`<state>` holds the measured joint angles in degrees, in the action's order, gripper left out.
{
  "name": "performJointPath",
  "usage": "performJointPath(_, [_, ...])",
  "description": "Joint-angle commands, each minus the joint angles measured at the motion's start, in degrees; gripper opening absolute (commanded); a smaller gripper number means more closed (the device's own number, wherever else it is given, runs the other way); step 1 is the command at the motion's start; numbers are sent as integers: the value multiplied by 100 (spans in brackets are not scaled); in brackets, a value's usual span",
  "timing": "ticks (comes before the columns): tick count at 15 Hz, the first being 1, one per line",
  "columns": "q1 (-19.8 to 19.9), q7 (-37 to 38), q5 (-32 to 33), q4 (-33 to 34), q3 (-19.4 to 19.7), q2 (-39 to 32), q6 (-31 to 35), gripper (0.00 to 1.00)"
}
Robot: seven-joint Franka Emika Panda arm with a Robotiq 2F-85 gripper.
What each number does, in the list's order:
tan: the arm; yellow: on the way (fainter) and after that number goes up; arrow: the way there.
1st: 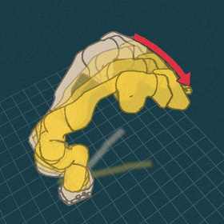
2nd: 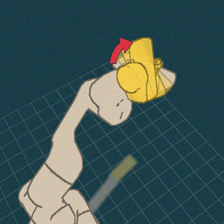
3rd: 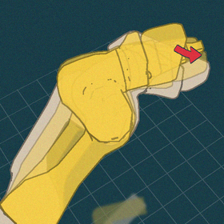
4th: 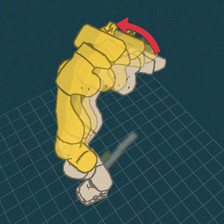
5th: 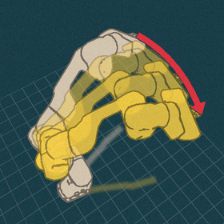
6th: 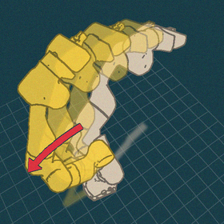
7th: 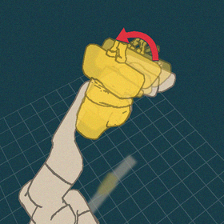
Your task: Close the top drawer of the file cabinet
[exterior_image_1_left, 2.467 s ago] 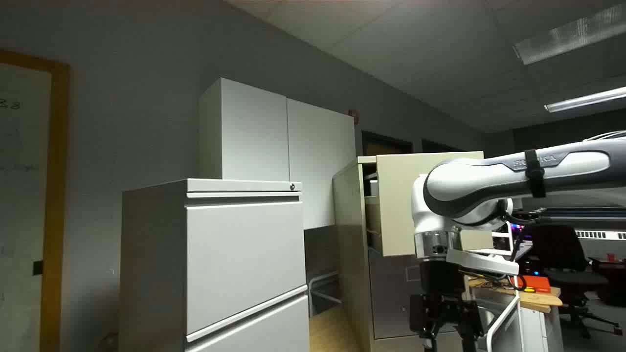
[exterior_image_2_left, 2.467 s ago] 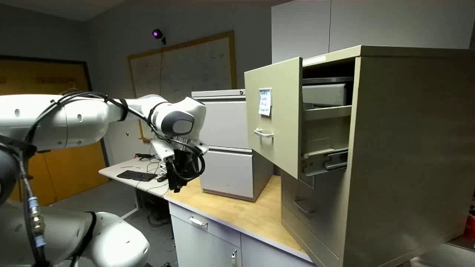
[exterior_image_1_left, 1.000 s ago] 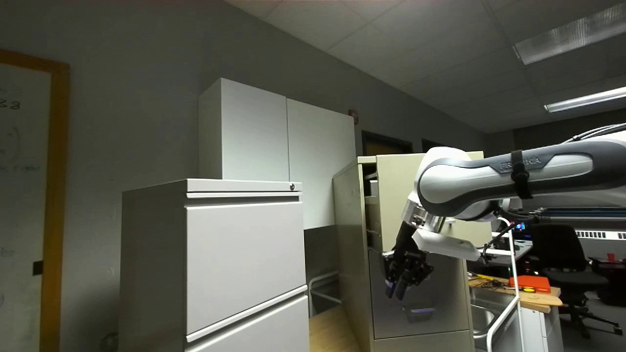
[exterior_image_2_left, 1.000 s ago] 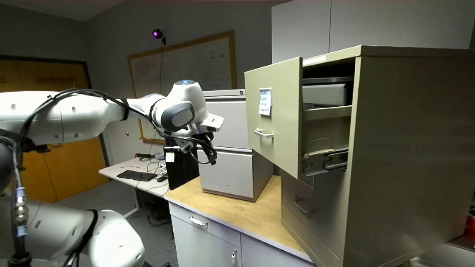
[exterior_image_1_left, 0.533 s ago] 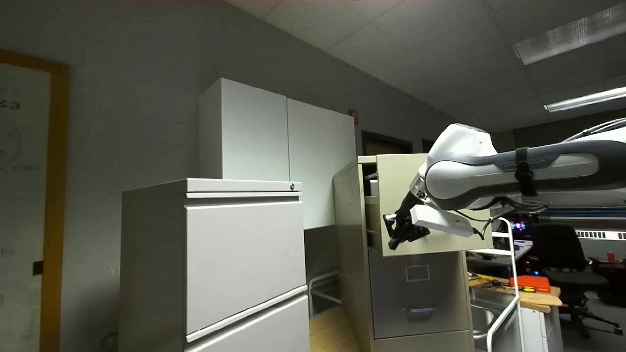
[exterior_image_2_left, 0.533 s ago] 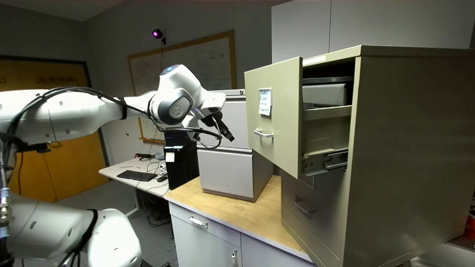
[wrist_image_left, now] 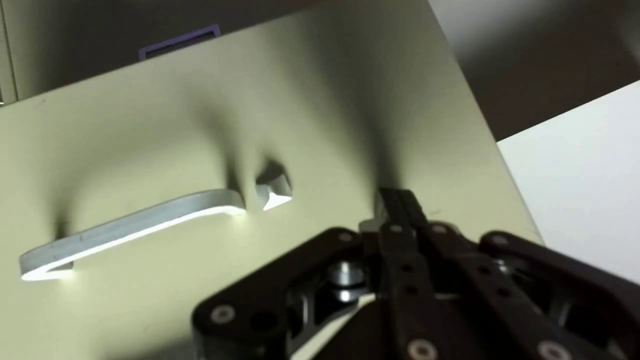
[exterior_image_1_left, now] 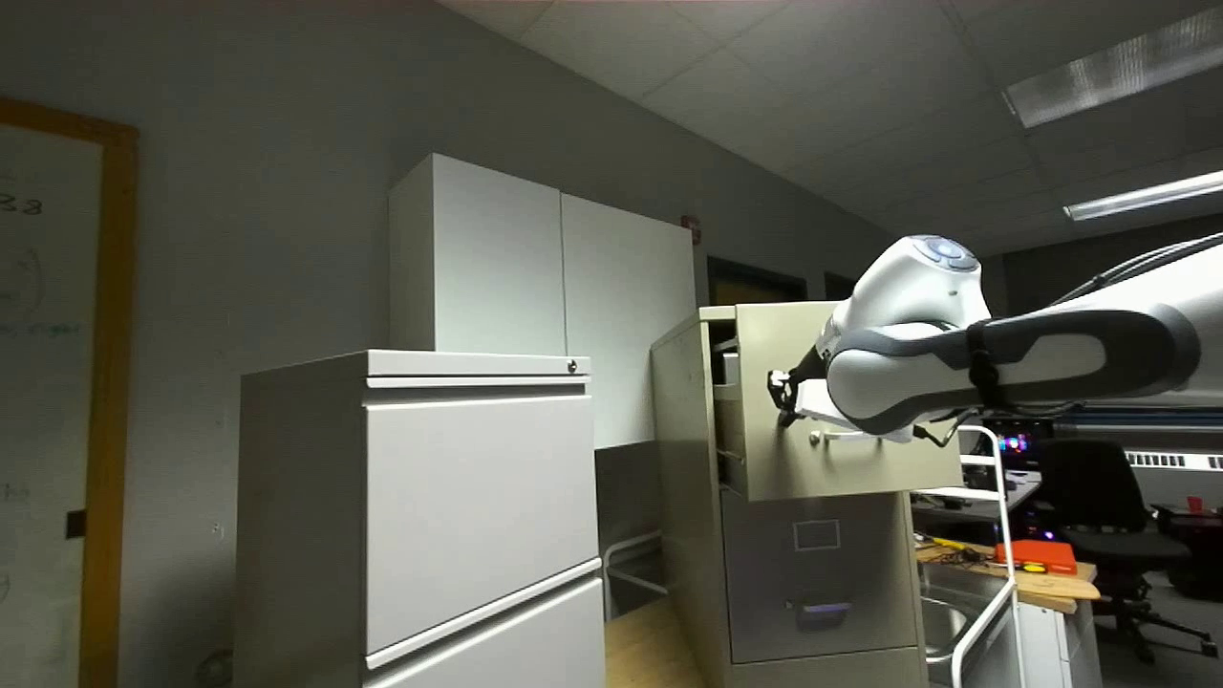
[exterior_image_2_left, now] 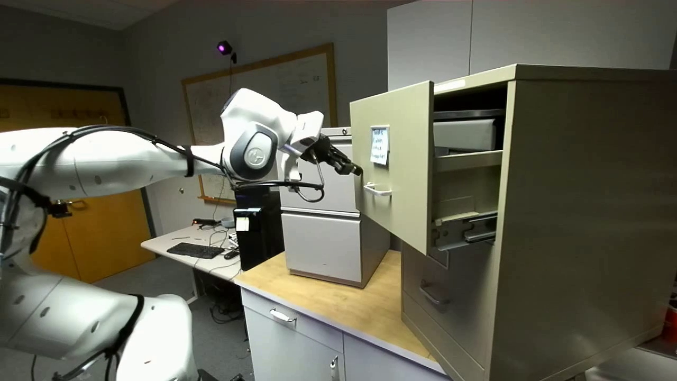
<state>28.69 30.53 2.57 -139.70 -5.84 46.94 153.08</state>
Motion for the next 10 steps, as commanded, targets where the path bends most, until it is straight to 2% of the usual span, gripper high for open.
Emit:
performJointPath(1, [879, 798, 312, 179, -596, -321, 781, 0])
performJointPath(6, [1650, 1352, 500, 393, -1329, -617, 957, 0])
performJointPath(10, [2169, 1547, 590, 856, -1812, -1030, 822, 0])
